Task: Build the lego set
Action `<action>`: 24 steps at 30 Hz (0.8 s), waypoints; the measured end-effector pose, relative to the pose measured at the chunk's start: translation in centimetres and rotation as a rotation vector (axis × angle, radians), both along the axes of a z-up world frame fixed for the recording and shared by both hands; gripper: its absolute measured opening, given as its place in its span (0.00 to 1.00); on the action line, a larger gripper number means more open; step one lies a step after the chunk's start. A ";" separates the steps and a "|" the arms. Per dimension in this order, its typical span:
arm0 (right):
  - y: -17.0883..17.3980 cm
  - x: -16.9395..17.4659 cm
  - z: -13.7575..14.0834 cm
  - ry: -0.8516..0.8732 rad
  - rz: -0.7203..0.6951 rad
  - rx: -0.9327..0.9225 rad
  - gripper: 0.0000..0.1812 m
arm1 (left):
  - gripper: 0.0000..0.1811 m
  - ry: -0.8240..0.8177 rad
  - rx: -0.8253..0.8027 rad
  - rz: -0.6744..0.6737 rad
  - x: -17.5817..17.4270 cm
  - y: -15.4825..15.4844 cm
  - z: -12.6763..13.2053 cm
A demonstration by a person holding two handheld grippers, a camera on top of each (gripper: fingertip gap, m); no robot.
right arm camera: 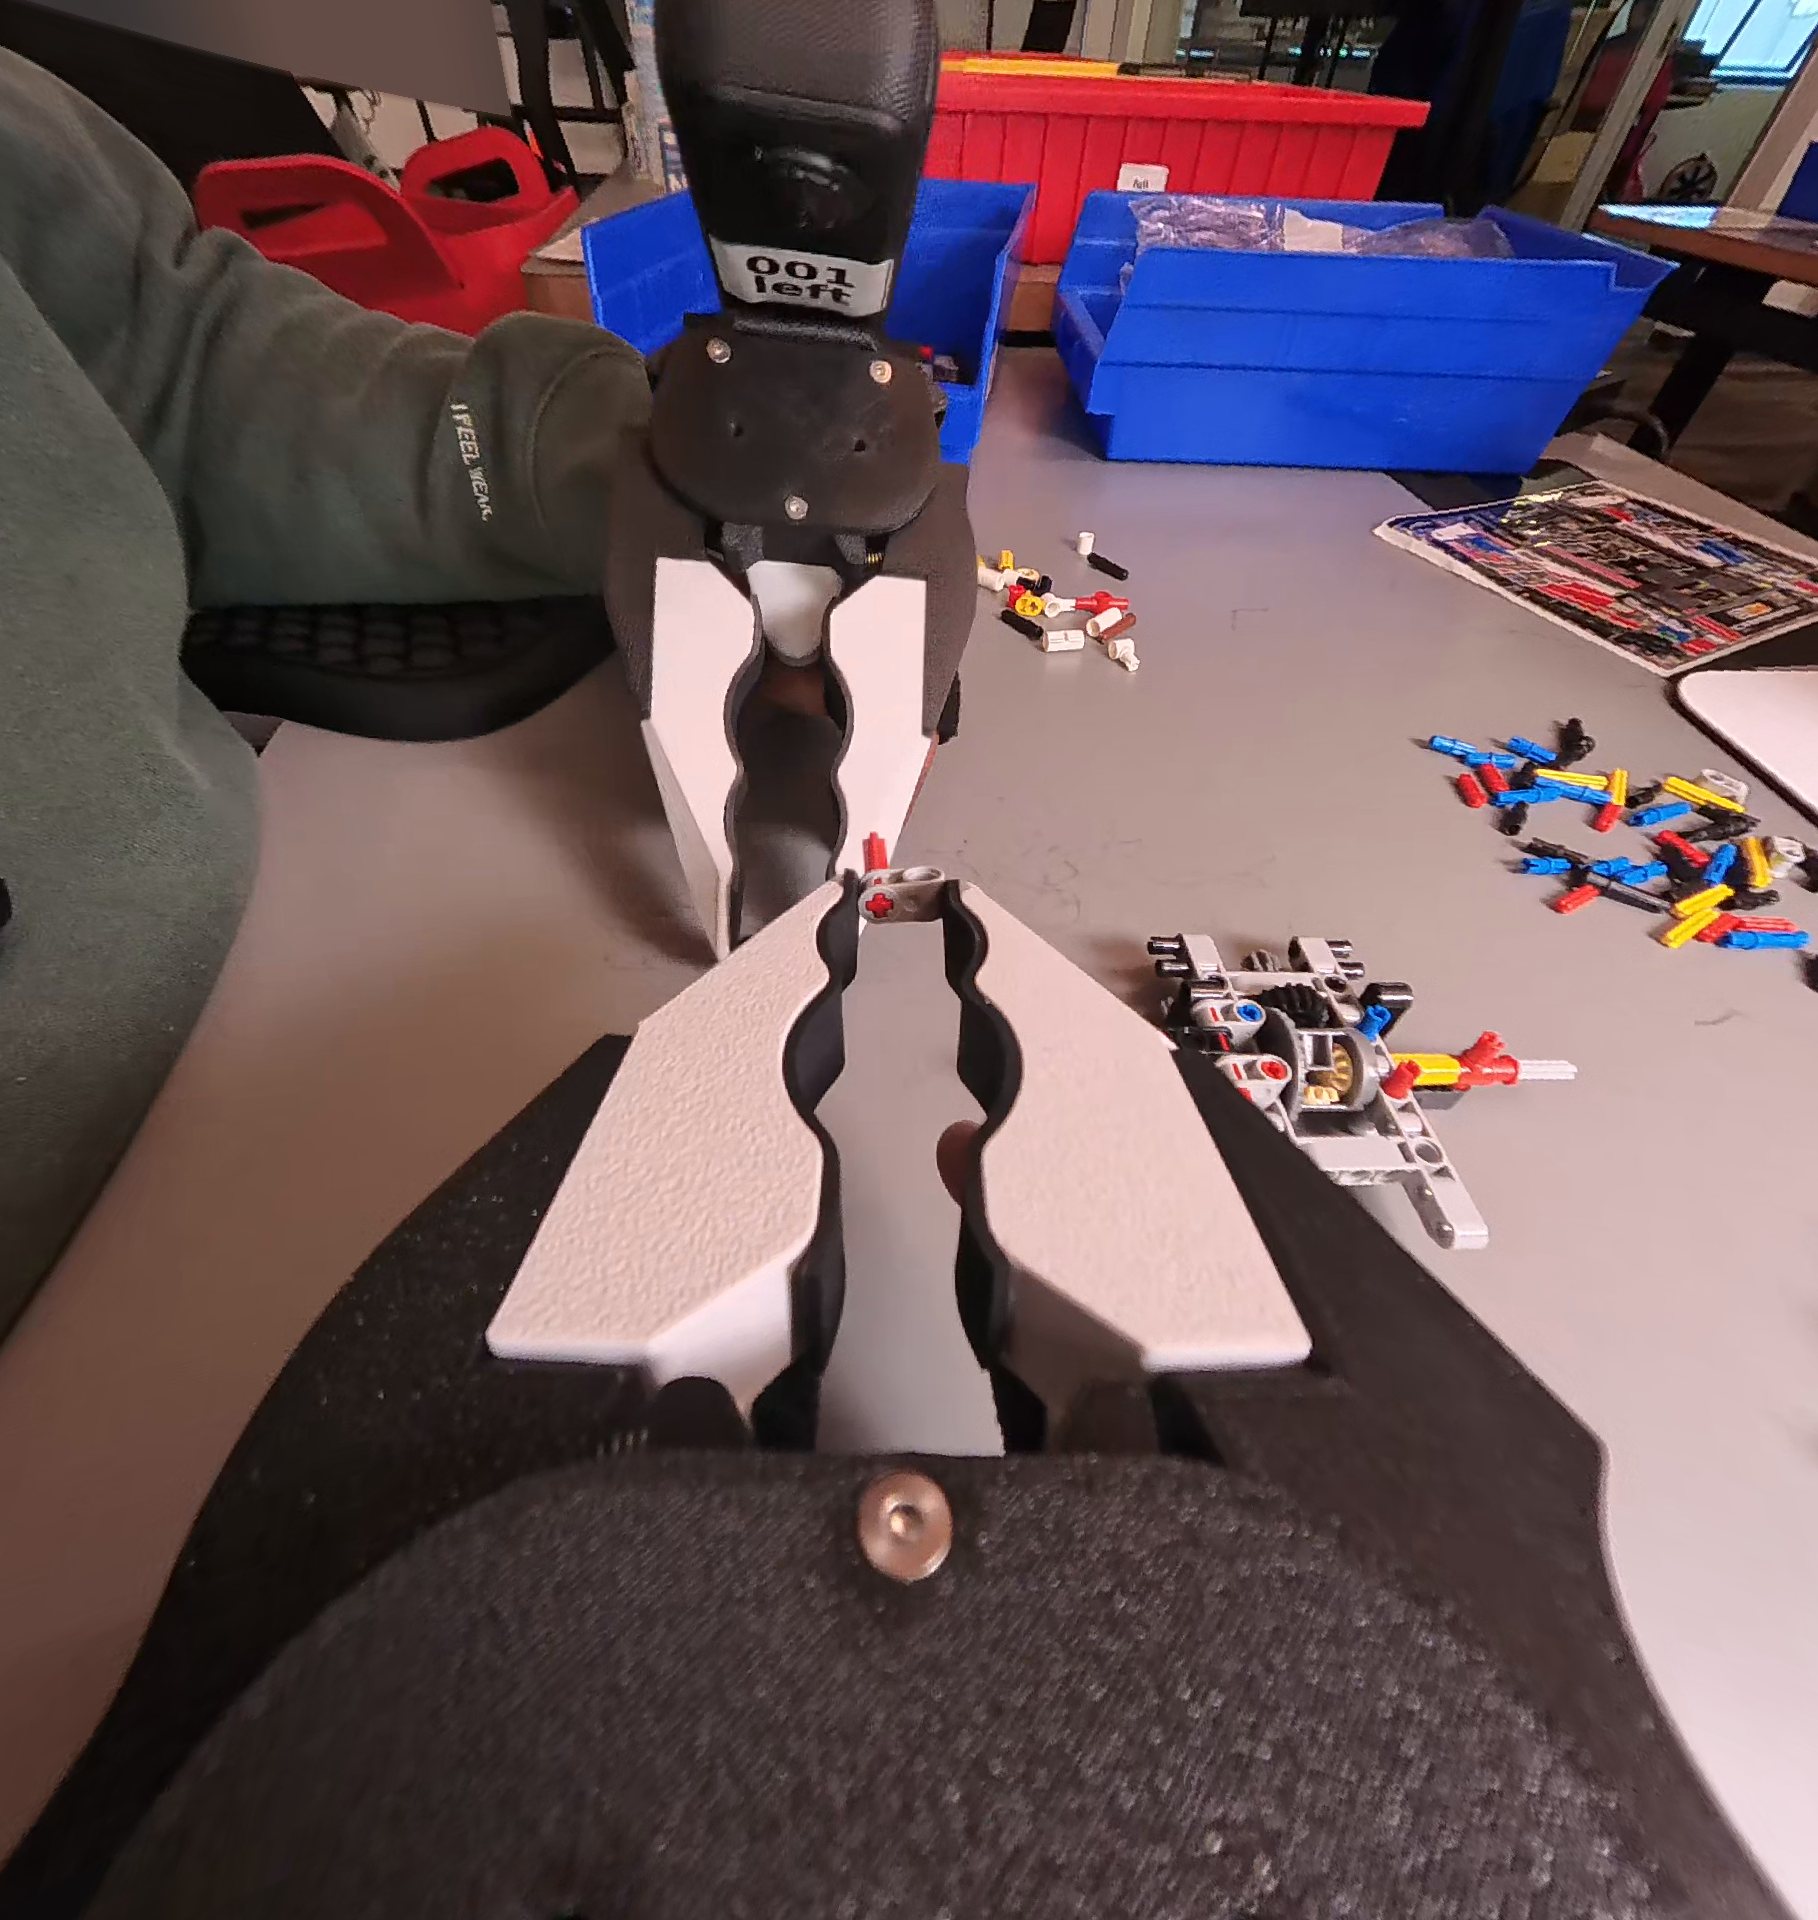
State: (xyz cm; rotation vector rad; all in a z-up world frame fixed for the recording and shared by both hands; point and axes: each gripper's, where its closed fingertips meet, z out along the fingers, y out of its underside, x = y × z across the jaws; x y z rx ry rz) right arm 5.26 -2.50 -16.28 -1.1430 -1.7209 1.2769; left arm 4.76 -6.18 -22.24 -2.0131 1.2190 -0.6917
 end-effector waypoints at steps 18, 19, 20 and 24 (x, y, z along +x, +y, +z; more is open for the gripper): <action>0.6 0.3 0.2 -0.001 -0.021 0.012 0.08 | 0.16 0.119 0.139 0.114 -4.1 1.9 0.9; 0.6 0.3 0.3 0.000 -0.022 0.013 0.08 | 0.16 0.139 0.138 0.110 -4.2 1.8 0.7; 0.6 0.3 0.3 0.000 -0.022 0.013 0.08 | 0.15 0.151 0.137 0.101 -4.3 1.6 0.6; 0.7 0.4 0.3 -0.002 -0.022 0.015 0.08 | 0.12 0.177 0.128 0.089 -4.2 1.5 0.0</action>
